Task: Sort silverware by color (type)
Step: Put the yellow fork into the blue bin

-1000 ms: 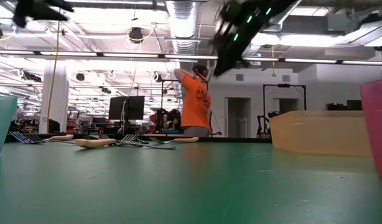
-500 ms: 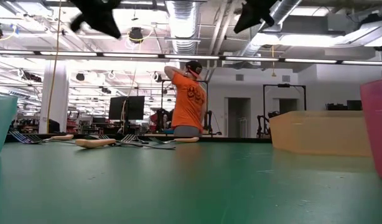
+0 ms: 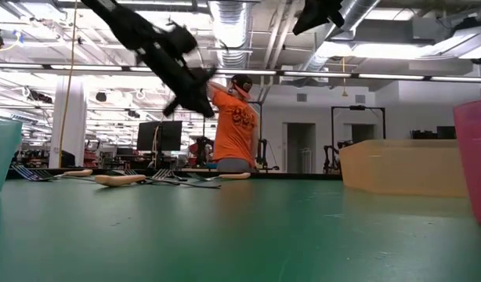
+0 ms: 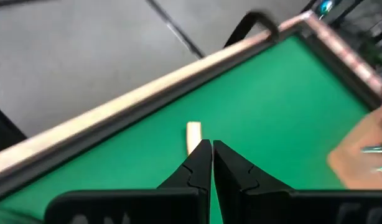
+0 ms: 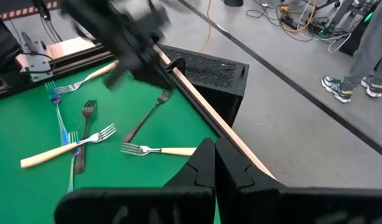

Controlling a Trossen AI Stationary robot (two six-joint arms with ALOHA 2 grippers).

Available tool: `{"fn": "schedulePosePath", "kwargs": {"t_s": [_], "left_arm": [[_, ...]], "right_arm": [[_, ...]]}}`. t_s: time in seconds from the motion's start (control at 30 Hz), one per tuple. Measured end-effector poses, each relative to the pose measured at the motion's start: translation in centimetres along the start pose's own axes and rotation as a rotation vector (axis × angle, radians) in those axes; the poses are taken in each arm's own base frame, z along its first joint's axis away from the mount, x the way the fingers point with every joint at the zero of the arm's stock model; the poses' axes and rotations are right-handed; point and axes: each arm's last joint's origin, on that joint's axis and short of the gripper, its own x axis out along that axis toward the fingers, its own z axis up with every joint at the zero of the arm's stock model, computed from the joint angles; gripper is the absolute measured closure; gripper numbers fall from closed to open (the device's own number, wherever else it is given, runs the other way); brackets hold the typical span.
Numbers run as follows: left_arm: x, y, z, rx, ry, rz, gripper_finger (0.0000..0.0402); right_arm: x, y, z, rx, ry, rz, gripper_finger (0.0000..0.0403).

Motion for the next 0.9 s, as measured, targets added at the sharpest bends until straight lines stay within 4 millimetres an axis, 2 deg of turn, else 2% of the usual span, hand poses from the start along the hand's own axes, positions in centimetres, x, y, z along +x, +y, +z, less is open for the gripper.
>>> {"fn": "schedulePosePath", "kwargs": {"t_s": [0.17, 0.4, 0.57, 0.7, 0.8, 0.9], "left_arm": [[5.6, 0.8, -0.9, -0.027, 0.109, 0.050, 0.0402], [11.3, -0.1, -1.3, -0.021, 0.207, 0.065, 0.0401], [14.5, -0.5, -2.1, -0.012, 0.324, 0.100, 0.0401], [15.6, -1.6, -2.6, -0.024, 0.433, -0.011, 0.0401], [15.2, -2.6, -3.9, 0.029, 0.535, 0.030, 0.0401], [14.5, -3.1, -4.4, 0.090, 0.596, 0.055, 0.0401]], "right_arm": [[0.0, 0.1, -0.1, -0.013, 0.010, 0.003, 0.0386], [0.0, 0.1, -0.2, -0.019, 0.014, 0.004, 0.0386], [-0.2, 0.4, -0.3, -0.026, 0.028, 0.015, 0.0386], [-0.4, 0.4, -0.5, -0.029, 0.048, 0.016, 0.0386], [-0.4, 0.5, -0.6, -0.035, 0.058, 0.021, 0.0386], [-0.5, 0.9, -0.7, -0.042, 0.056, 0.034, 0.0386]]}}
